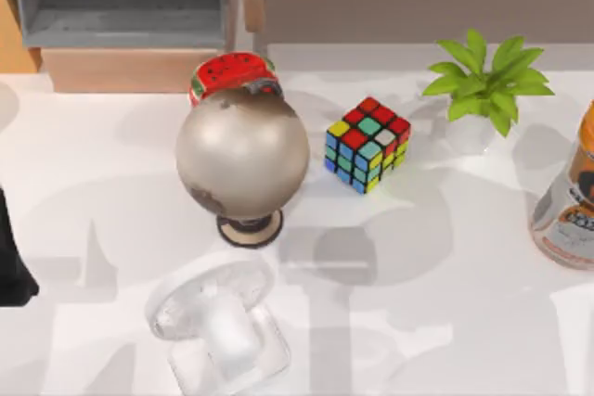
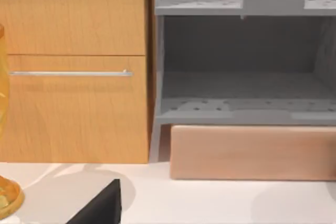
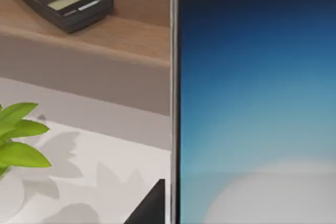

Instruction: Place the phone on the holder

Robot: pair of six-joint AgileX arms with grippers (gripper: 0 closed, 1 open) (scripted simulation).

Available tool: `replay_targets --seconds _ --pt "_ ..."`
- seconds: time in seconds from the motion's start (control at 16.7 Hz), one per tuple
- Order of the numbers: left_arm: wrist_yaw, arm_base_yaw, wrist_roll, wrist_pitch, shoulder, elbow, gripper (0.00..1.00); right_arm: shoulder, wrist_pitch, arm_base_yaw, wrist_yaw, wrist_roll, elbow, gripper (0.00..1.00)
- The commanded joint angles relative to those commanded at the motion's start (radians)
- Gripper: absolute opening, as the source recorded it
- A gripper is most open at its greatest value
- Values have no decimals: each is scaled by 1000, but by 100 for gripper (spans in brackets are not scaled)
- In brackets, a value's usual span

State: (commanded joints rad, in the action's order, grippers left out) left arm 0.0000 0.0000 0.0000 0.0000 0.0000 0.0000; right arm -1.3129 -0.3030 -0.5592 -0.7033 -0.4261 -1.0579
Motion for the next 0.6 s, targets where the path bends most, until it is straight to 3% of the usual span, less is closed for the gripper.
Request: replay_targets --seconds 0.3,0.6 --pt "0 0 0 0 0 0 100 45 15 -187 -144 -155 186 0" --pt "0 0 0 0 0 0 100 53 19 -248 -200 -204 265 0"
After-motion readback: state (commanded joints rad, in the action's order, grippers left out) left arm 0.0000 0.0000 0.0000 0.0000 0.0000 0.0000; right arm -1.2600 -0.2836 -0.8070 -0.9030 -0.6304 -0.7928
